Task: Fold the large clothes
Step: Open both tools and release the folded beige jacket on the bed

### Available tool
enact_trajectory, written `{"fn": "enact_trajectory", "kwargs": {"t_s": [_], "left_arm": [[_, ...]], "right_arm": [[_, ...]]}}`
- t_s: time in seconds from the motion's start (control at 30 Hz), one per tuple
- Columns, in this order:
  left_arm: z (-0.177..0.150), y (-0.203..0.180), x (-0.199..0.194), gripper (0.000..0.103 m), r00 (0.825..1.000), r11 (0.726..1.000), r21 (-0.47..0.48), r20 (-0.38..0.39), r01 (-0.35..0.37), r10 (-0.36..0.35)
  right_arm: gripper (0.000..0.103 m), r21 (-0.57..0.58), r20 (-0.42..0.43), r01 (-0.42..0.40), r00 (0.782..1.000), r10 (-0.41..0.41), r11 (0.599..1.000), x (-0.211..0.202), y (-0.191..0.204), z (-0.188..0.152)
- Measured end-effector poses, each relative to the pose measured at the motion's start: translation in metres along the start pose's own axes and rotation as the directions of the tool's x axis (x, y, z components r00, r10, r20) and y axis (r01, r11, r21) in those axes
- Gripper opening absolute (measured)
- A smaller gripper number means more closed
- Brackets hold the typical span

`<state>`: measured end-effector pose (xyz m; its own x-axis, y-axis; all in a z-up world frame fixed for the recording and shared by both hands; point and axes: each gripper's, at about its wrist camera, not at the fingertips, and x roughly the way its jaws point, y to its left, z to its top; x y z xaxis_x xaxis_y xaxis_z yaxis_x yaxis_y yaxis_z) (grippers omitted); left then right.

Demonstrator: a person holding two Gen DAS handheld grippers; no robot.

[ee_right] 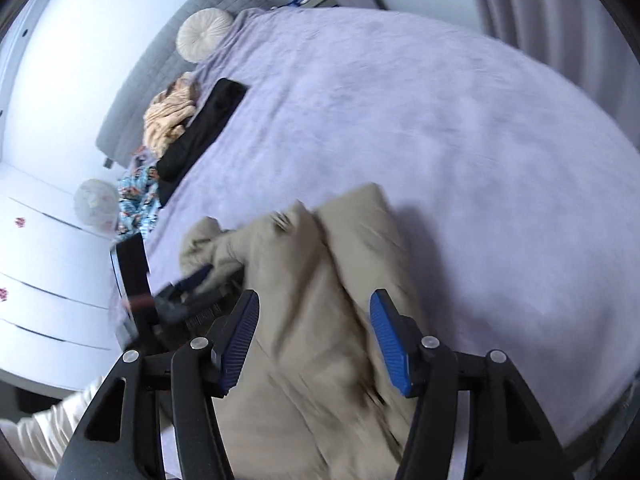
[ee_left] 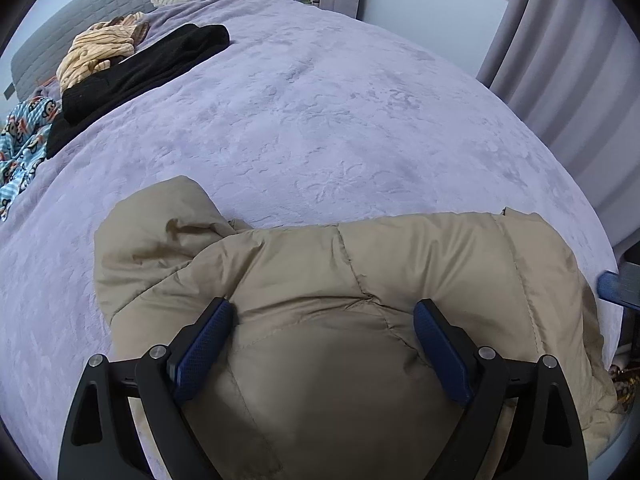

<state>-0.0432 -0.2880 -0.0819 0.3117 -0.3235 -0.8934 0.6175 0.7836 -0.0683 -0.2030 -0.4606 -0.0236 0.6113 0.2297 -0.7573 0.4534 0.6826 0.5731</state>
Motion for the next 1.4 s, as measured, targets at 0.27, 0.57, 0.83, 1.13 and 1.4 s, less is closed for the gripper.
{"fn": "enact_trajectory", "kwargs": {"t_s": [0.27, 0.57, 0.83, 1.13, 1.4], "left_arm": [[0.002, -0.002, -0.004, 0.093, 0.999, 0.999, 0.000, -0.024, -0.036, 0.036], [-0.054, 0.026, -0.086, 0.093, 0.998, 0.991, -0.134, -0.059, 0.028, -0.037], [-0.131, 0.028, -0.098, 0.093, 0.987, 0.958, -0.286, -0.154, 0.010, -0.056], [-0.143, 0.035, -0.113, 0.093, 0.986, 0.956, -0.294, -0.154, 0.018, -0.066], [-0.157, 0.050, -0.127, 0.093, 0.986, 0.958, -0.287, -0.157, 0.014, -0.061]], "right_arm": [[0.019, -0.086, -0.145, 0.183, 0.970, -0.194, 0.979, 0.097, -0.010, -0.006], [0.022, -0.086, -0.183, 0.132, 0.972, -0.146, 0.988, 0.087, -0.014, -0.004], [0.023, -0.191, -0.183, 0.082, 0.976, -0.118, 0.978, 0.030, 0.018, -0.027], [0.024, -0.277, -0.233, 0.122, 0.954, -0.190, 0.953, 0.003, 0.029, -0.082], [0.038, -0.239, -0.199, 0.188, 0.951, -0.238, 0.953, -0.004, 0.035, -0.095]]}}
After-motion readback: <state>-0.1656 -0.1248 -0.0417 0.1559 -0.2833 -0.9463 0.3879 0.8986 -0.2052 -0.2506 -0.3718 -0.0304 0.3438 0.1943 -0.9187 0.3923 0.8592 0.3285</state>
